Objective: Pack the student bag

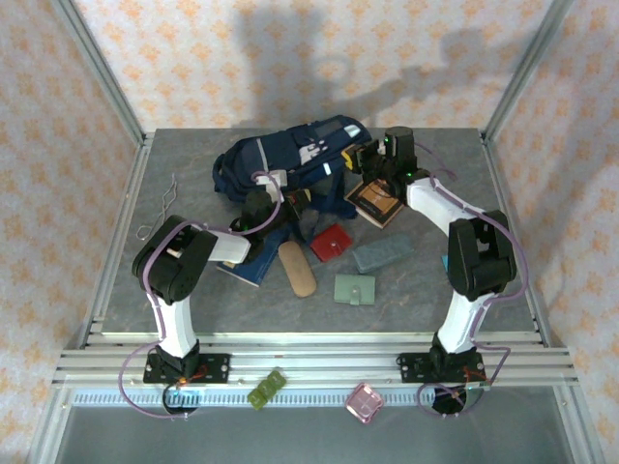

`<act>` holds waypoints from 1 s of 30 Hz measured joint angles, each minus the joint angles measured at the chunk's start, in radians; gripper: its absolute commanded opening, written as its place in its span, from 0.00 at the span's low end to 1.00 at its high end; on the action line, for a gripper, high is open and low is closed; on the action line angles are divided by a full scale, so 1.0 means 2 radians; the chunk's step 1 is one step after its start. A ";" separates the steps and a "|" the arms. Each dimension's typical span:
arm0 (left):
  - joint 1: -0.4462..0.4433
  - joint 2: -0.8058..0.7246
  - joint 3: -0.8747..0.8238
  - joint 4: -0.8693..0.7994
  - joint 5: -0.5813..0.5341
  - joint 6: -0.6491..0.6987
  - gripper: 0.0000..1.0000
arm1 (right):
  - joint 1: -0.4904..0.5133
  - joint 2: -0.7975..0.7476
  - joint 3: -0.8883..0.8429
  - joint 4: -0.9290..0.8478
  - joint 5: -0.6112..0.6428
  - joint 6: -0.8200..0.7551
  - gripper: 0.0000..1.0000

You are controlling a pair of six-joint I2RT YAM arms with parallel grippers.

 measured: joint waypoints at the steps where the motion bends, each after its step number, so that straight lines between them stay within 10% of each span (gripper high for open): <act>1: 0.000 0.000 -0.001 -0.002 0.000 0.001 0.00 | 0.000 0.000 0.000 0.000 0.000 0.000 0.00; 15: 0.013 -0.071 -0.083 -0.066 -0.032 0.024 0.00 | -0.005 0.000 -0.004 0.001 0.000 -0.003 0.00; 20: 0.017 -0.070 -0.079 -0.067 -0.020 0.027 0.43 | -0.005 -0.002 -0.017 0.008 -0.002 -0.002 0.00; 30: 0.016 -0.019 -0.021 -0.048 0.035 0.022 0.61 | -0.006 -0.007 -0.018 0.008 -0.002 -0.002 0.00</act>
